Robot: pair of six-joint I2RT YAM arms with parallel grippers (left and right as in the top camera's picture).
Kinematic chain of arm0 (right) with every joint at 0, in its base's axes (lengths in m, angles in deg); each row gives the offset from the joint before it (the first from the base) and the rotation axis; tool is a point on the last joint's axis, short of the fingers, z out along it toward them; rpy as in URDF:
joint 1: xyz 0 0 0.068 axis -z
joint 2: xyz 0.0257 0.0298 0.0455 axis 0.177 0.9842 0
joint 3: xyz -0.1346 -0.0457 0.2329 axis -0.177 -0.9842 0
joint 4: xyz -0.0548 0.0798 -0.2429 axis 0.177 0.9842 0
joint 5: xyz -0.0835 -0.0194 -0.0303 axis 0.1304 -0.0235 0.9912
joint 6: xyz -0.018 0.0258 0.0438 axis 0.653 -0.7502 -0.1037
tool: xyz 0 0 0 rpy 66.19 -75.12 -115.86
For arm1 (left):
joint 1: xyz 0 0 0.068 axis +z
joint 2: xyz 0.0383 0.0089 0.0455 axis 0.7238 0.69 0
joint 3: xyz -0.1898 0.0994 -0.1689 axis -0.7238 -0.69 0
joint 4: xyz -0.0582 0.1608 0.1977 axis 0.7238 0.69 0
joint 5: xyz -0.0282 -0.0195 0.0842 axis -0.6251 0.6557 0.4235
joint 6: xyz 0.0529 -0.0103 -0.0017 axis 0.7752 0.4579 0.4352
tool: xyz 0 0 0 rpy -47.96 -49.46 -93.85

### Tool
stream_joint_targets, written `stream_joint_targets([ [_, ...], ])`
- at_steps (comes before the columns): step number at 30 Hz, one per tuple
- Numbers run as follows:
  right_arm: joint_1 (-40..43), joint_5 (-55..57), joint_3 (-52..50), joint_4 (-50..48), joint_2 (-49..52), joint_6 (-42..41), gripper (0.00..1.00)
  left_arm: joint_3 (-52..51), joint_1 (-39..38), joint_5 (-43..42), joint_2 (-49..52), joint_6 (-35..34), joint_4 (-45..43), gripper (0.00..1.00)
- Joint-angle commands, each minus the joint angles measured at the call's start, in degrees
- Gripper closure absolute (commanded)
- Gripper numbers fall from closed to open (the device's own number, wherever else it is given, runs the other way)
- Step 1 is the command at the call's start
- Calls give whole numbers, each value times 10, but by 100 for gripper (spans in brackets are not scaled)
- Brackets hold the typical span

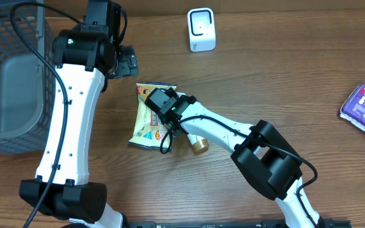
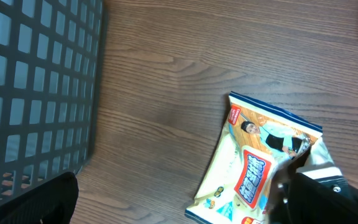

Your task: Scan the item barcode

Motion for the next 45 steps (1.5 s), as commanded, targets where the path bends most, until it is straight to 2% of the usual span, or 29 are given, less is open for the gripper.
stream_joint_targets([
  [1,6,-44,-2,17,14,-15,24,0,2,-2,0,11,0,0],
  [4,14,-130,-2,27,14,-15,36,0,2,-2,0,11,0,0],
  [7,27,-199,-2,27,14,-15,58,0,2,-2,0,11,0,0],
  [11,45,-247,-2,31,14,-32,80,0,2,-2,0,11,0,0],
  [20,102,-366,10,45,13,-32,85,0,2,-2,0,11,0,0],
  [22,118,-415,19,53,13,-32,89,0,2,-2,0,11,0,0],
  [25,148,-497,33,60,13,-32,91,0,2,-2,0,11,0,0],
  [33,271,-834,50,41,13,-32,96,0,2,-2,0,11,0,0],
  [35,310,-938,50,19,13,-32,96,0,2,-2,0,11,0,0],
  [38,345,-1025,50,-29,13,-32,96,0,2,-2,0,11,0,0],
  [45,385,-1052,50,-218,13,-34,96,0,2,-2,0,11,0,0],
])
